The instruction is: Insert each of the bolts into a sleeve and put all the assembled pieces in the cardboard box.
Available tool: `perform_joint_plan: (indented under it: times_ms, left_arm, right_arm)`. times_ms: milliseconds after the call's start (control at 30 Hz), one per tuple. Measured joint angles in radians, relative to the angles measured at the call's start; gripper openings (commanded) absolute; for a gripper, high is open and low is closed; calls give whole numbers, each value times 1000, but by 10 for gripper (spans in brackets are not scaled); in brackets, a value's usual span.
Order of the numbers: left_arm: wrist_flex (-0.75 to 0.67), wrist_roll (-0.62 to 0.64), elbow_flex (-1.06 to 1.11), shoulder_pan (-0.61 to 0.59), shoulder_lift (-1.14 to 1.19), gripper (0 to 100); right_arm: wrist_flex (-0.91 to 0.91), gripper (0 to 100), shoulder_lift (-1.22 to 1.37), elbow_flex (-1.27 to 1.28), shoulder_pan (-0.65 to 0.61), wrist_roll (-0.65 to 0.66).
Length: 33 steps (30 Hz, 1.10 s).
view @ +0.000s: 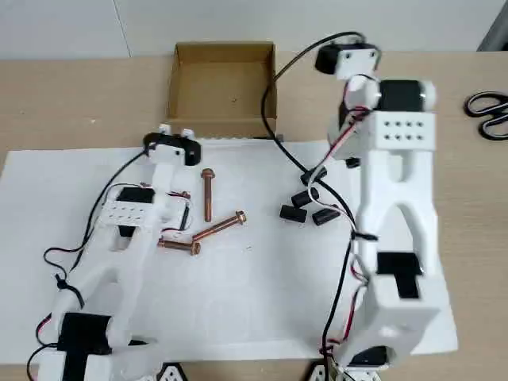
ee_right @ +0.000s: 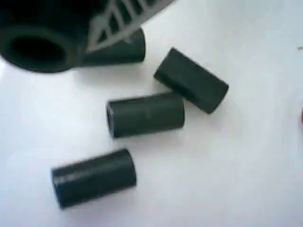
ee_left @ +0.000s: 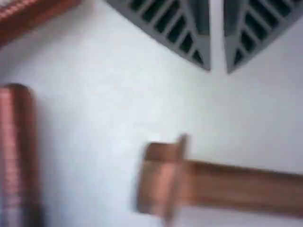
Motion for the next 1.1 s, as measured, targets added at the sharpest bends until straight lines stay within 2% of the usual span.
perform_joint_plan:
  times_ms: [100,300,533,833,1100]
  left_arm:
    - [52,-28,-78,-9,0,7]
    - [341,-31,-417,-41,35,7]
    - [575,38,-730,-21,212,6]
    - [620,190,-816,61,364,7]
    - [620,282,-882,130,393,8]
  right_arm:
    - [0,3,-107,144,38,-2]
    - [2,3,-342,463,170,-5]
    - [2,4,-594,764,301,-5]
    - [-8,5,-822,1054,377,-5]
    - [-28,5,-899,1082,400,-5]
